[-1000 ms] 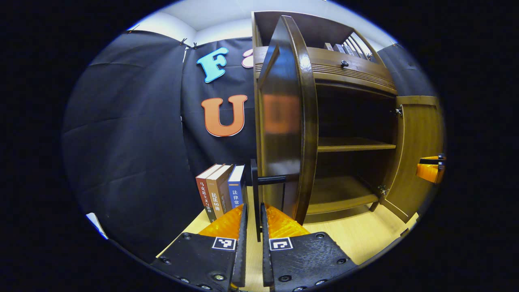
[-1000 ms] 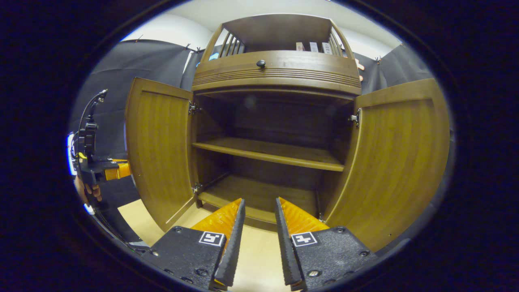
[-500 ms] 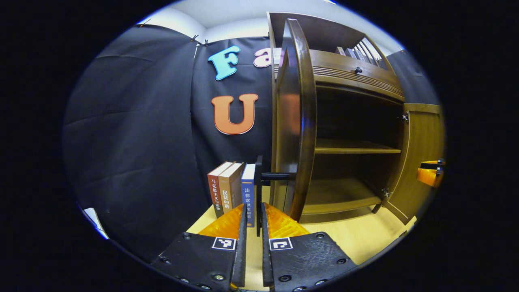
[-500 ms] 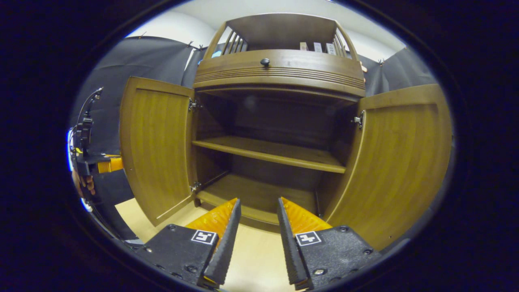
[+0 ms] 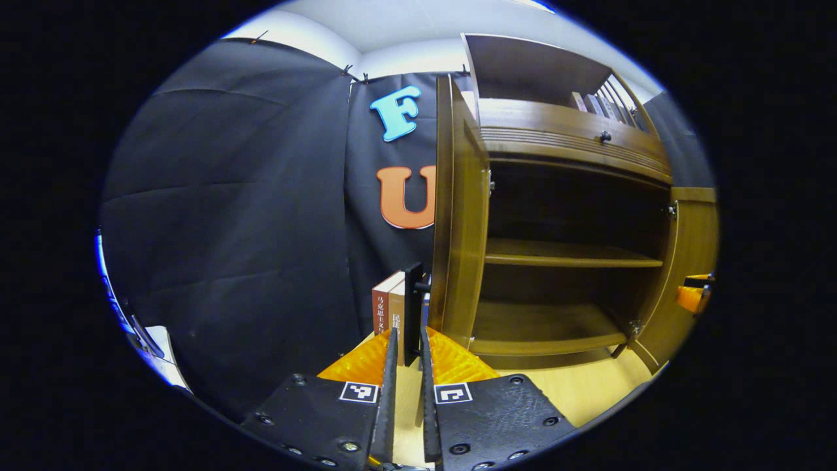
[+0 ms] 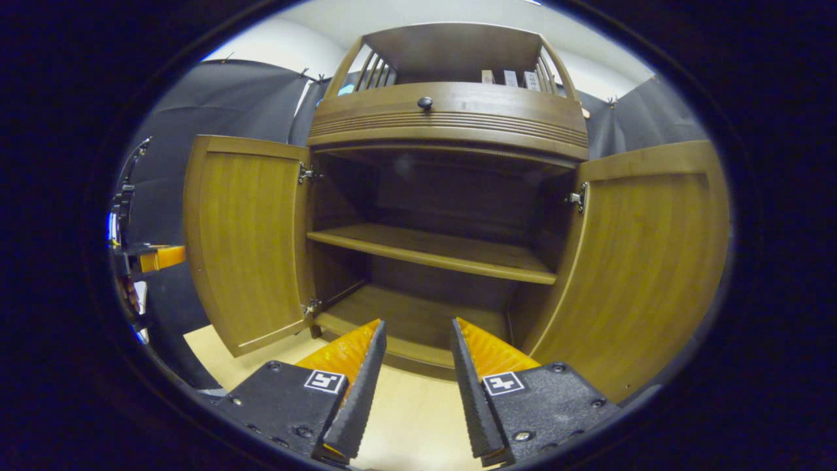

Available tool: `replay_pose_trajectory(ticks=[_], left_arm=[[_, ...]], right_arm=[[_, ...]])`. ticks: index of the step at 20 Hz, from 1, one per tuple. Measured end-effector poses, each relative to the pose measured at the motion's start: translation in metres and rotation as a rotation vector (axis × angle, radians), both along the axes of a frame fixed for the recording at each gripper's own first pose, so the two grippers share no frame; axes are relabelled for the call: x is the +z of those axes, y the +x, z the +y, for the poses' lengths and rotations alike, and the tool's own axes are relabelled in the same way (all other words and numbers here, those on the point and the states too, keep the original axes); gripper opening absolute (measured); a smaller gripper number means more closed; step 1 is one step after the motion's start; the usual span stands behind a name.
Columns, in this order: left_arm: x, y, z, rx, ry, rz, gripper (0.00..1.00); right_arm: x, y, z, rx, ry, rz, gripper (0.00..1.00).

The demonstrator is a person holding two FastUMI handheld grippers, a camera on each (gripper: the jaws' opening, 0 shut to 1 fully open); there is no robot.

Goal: Open the right door of the double-door shoe cabinet with the right hand, and open the left door with the left hand.

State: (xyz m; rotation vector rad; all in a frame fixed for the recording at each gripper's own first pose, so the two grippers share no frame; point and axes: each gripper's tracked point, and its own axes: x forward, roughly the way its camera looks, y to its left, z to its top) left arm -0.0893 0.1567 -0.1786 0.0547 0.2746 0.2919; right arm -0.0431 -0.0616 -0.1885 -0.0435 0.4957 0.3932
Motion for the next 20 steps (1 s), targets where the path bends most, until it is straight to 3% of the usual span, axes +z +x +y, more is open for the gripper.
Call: replay_pose_trajectory(ticks=[4, 7, 8, 9, 10, 11, 12, 13, 14, 15, 16, 18, 19, 20], left_arm=[[0.030, 0.016, -0.048, -0.094, 0.021, -0.055, 0.17], [0.053, 0.030, -0.081, -0.168, 0.019, -0.097, 0.17], [0.057, 0.036, -0.087, -0.169, 0.012, -0.101, 0.17], [0.062, 0.039, -0.097, -0.188, -0.007, -0.106, 0.28], [0.067, 0.042, -0.106, -0.202, -0.022, -0.116, 0.22], [0.073, 0.044, -0.113, -0.213, -0.029, -0.125, 0.25], [0.079, 0.048, -0.120, -0.223, -0.030, -0.135, 0.26], [0.083, 0.049, -0.126, -0.234, -0.025, -0.141, 0.42], [0.088, 0.051, -0.133, -0.246, -0.022, -0.146, 0.45], [0.092, 0.053, -0.139, -0.257, -0.020, -0.151, 0.55], [0.095, 0.055, -0.147, -0.272, -0.022, -0.153, 0.65], [0.098, 0.058, -0.161, -0.297, -0.024, -0.158, 0.86], [0.103, 0.058, -0.163, -0.302, -0.021, -0.166, 0.96], [0.108, 0.057, -0.165, -0.305, -0.018, -0.174, 0.96]], right_arm=[[0.016, 0.012, 0.000, -0.022, 0.018, -0.048, 0.64], [0.029, 0.024, -0.004, -0.054, 0.026, -0.100, 0.75], [0.034, 0.025, -0.006, -0.067, 0.029, -0.116, 0.71], [0.037, 0.028, -0.008, -0.079, 0.033, -0.129, 0.75], [0.042, 0.029, -0.009, -0.092, 0.041, -0.143, 0.81], [0.046, 0.032, -0.010, -0.105, 0.048, -0.154, 0.78], [0.050, 0.035, -0.011, -0.115, 0.054, -0.165, 0.84], [0.054, 0.038, -0.012, -0.125, 0.058, -0.174, 0.79], [0.057, 0.038, -0.014, -0.132, 0.063, -0.183, 0.76], [0.061, 0.040, -0.014, -0.138, 0.070, -0.194, 0.77], [0.064, 0.043, -0.016, -0.148, 0.073, -0.202, 0.84], [0.069, 0.043, -0.017, -0.157, 0.084, -0.209, 0.82], [0.071, 0.043, -0.016, -0.159, 0.093, -0.213, 0.86], [0.073, 0.043, -0.017, -0.163, 0.099, -0.217, 0.87]])
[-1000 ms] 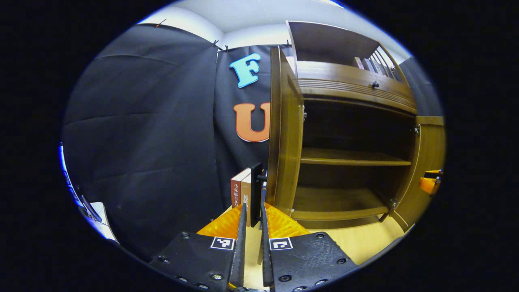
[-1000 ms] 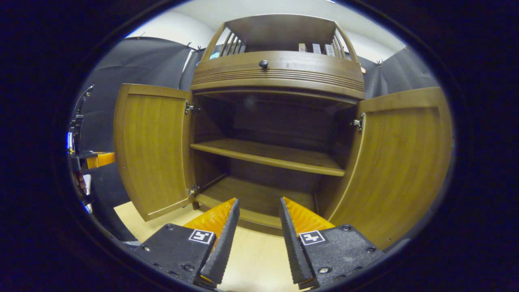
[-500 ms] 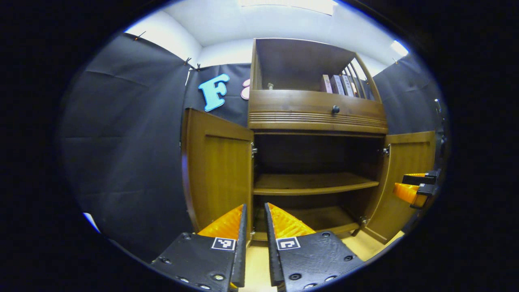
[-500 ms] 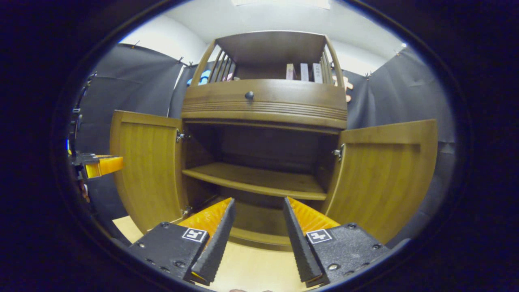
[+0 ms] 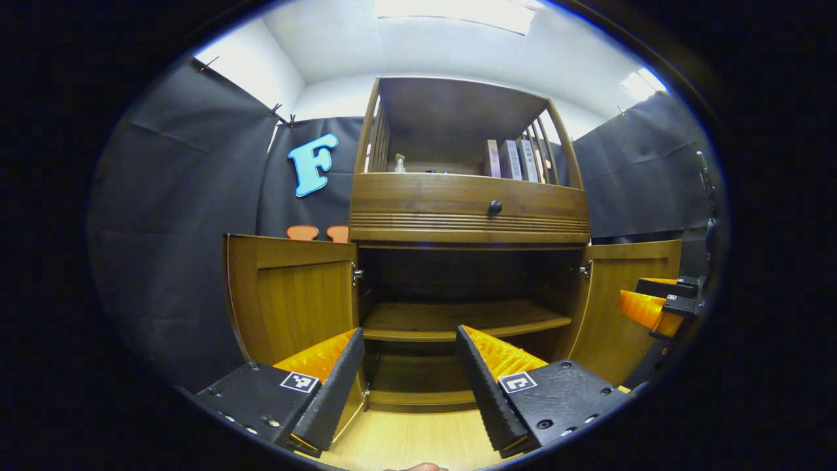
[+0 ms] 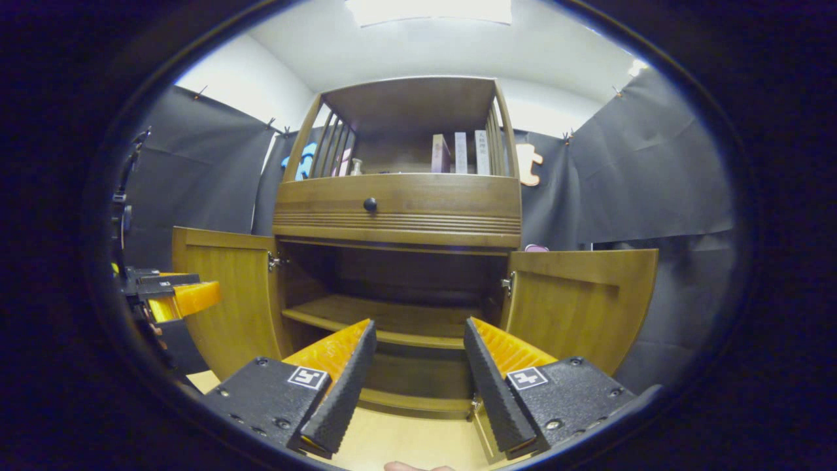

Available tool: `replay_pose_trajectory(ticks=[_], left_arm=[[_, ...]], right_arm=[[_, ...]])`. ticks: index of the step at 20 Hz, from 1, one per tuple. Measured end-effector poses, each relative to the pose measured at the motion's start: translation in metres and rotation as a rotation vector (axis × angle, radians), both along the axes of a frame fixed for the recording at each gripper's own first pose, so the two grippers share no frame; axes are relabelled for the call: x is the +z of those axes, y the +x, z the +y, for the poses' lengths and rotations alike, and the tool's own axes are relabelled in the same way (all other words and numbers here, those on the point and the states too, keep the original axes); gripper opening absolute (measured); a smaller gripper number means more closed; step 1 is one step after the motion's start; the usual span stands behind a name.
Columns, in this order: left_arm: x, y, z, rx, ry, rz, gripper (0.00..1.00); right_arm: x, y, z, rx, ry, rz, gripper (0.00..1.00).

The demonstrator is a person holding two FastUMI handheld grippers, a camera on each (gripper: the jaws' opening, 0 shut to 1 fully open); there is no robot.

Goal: Open the right door of the double-door shoe cabinet with the right hand, and open the left door with the left hand.

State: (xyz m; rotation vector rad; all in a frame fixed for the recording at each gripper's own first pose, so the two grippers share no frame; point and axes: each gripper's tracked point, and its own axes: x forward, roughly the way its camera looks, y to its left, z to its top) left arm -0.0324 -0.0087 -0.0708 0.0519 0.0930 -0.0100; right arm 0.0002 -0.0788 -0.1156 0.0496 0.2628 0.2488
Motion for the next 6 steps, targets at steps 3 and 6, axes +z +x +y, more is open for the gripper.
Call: replay_pose_trajectory(ticks=[3, 6], left_arm=[[0.015, -0.002, -0.021, -0.042, -0.002, -0.025, 0.99], [0.024, -0.004, -0.026, -0.050, 0.000, -0.046, 1.00]], right_arm=[[0.007, 0.004, -0.005, -0.020, 0.017, -0.013, 0.93], [0.015, 0.008, -0.006, -0.032, 0.040, -0.039, 0.94]])
